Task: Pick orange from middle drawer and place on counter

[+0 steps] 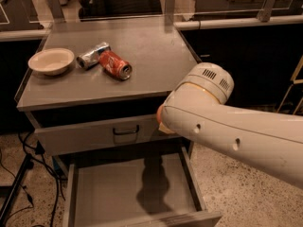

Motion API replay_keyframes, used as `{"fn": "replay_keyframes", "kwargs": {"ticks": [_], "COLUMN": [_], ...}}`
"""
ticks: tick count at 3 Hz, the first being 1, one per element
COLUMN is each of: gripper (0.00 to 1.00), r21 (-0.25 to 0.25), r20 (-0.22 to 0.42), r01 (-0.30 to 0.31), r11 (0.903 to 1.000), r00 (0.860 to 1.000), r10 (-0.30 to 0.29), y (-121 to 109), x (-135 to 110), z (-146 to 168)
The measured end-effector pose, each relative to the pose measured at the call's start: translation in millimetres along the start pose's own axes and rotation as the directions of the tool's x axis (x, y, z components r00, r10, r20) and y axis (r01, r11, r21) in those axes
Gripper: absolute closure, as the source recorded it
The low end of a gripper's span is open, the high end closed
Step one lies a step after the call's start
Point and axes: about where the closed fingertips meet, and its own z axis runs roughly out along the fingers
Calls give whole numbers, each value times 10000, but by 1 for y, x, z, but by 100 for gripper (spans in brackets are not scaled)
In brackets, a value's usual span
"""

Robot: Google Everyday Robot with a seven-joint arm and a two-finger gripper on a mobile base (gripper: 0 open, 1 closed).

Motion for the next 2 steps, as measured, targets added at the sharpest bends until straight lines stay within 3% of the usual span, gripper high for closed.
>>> {"fn": "replay_keyframes", "kwargs": {"ticks": [2], "gripper": [100], "r21": [-281], "r20": [45], "r01": [65], "r11": [9996], "r00": [10000], "r10": [-64], "y": [9], "x": [0], "z": [0]}}
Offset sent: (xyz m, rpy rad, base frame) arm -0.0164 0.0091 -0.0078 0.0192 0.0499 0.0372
